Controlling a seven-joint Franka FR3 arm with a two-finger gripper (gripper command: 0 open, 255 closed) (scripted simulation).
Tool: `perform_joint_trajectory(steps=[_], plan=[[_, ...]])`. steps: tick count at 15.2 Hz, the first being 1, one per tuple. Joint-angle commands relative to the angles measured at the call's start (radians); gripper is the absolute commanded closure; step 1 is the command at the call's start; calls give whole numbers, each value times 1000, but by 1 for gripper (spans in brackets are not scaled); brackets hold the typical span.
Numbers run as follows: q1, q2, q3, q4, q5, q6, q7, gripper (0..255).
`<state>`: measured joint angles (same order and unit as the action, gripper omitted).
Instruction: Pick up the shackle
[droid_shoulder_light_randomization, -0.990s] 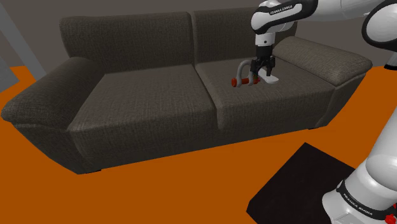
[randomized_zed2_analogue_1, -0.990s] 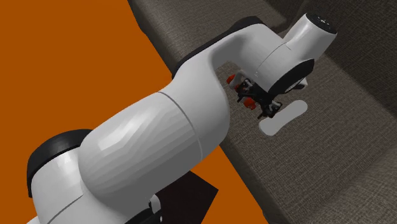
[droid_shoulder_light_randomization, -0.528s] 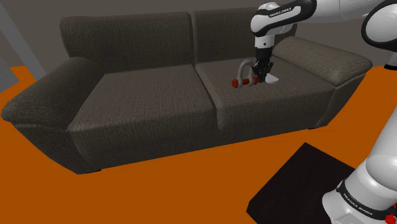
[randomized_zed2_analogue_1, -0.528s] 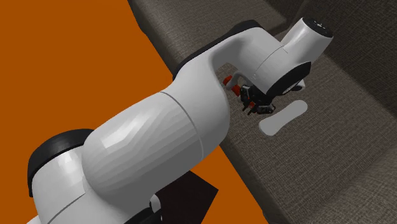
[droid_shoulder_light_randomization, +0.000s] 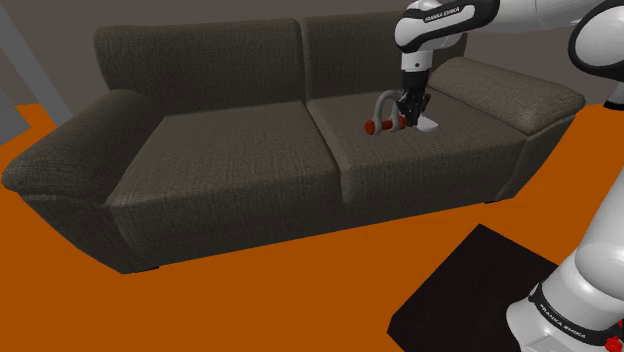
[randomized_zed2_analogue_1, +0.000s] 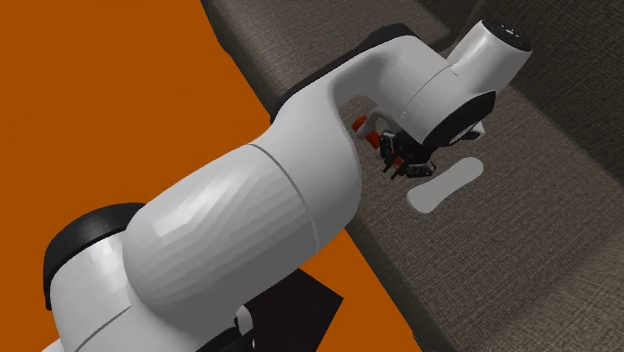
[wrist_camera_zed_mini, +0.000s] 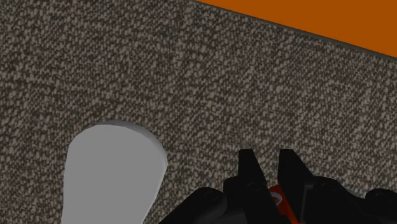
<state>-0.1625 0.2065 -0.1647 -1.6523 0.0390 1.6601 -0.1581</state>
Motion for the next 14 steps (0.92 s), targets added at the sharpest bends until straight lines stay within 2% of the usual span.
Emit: perform_joint_trajectory(steps=[1, 12, 14], plan=[[1, -3, 0, 21, 0, -23, 2, 255], [-2, 2, -1, 176, 0, -173, 3, 255], [-3, 3, -1, 178, 0, -175, 3, 255]])
